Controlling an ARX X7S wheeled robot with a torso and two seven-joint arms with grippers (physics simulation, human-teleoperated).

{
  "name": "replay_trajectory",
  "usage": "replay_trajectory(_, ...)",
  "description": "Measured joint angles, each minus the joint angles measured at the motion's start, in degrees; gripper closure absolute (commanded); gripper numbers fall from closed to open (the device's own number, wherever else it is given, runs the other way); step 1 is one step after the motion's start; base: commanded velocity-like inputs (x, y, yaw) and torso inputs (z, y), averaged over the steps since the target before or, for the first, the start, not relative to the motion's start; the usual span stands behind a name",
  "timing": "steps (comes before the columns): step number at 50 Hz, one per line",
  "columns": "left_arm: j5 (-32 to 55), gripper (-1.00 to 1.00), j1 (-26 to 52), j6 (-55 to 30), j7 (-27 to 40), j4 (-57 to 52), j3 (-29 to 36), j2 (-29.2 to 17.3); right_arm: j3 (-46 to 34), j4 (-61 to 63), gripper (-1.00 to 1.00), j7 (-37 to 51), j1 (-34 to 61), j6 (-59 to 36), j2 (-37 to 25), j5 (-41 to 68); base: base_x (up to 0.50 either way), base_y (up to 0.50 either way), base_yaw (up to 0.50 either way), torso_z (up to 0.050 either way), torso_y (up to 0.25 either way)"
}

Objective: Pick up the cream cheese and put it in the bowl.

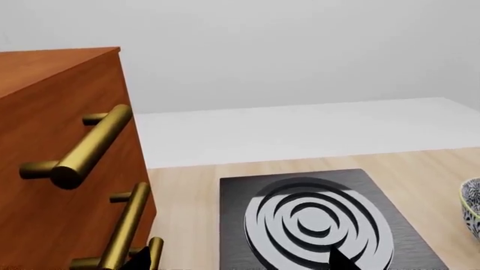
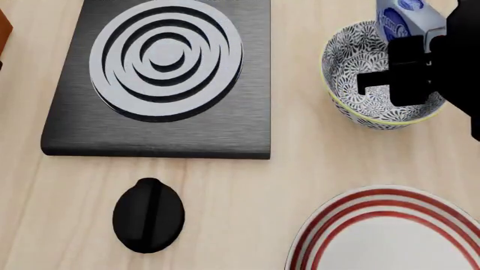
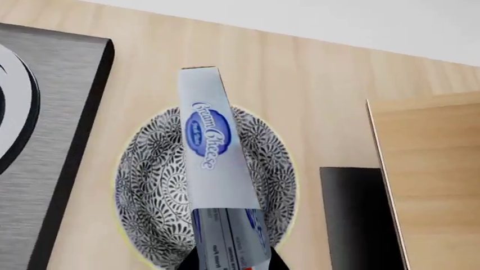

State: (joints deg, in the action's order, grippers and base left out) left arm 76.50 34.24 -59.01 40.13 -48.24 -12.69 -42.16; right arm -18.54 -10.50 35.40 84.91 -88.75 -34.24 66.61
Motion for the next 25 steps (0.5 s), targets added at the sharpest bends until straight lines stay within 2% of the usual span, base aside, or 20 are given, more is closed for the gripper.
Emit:
replay_trajectory(13, -0.51, -1.0, -0.39, 0.41, -0.21, 0.16, 0.3, -0.01, -6.1, -4.76, 1.0, 7.33, 2.19, -0.14, -0.61, 9.58, 0.0, 0.0, 0.0, 0.0, 0.001)
replay_trajectory(25, 0.27, -1.0, -0.19, 0.5, 0.51, -0.04, 0.36, -0.35, -10.7, -6.95, 1.0, 10.5, 3.4, 0.78, -1.42, 13.83, 0.0, 0.0, 0.0, 0.0, 0.001)
